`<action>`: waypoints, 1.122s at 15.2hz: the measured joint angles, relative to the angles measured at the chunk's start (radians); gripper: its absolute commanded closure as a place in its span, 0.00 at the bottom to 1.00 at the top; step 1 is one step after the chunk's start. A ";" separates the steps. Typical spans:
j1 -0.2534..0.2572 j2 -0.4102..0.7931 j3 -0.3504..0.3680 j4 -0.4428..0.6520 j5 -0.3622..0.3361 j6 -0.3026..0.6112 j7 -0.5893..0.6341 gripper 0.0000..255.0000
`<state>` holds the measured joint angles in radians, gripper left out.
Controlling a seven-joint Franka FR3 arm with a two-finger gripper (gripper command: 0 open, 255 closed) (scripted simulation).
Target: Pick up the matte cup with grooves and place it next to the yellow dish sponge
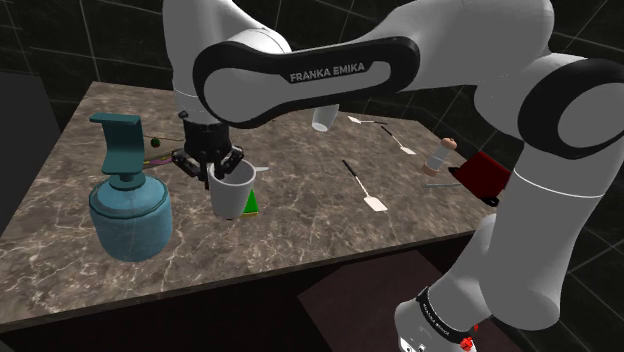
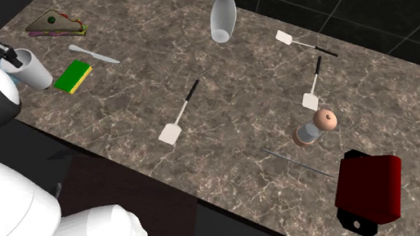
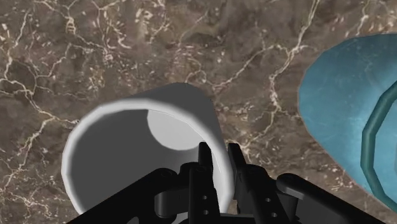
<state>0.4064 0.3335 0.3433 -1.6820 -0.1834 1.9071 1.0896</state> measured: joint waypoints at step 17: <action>0.002 0.033 -0.005 -0.053 -0.017 0.085 0.015 0.00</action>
<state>0.4089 0.3663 0.3380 -1.7351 -0.2001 1.9922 1.1050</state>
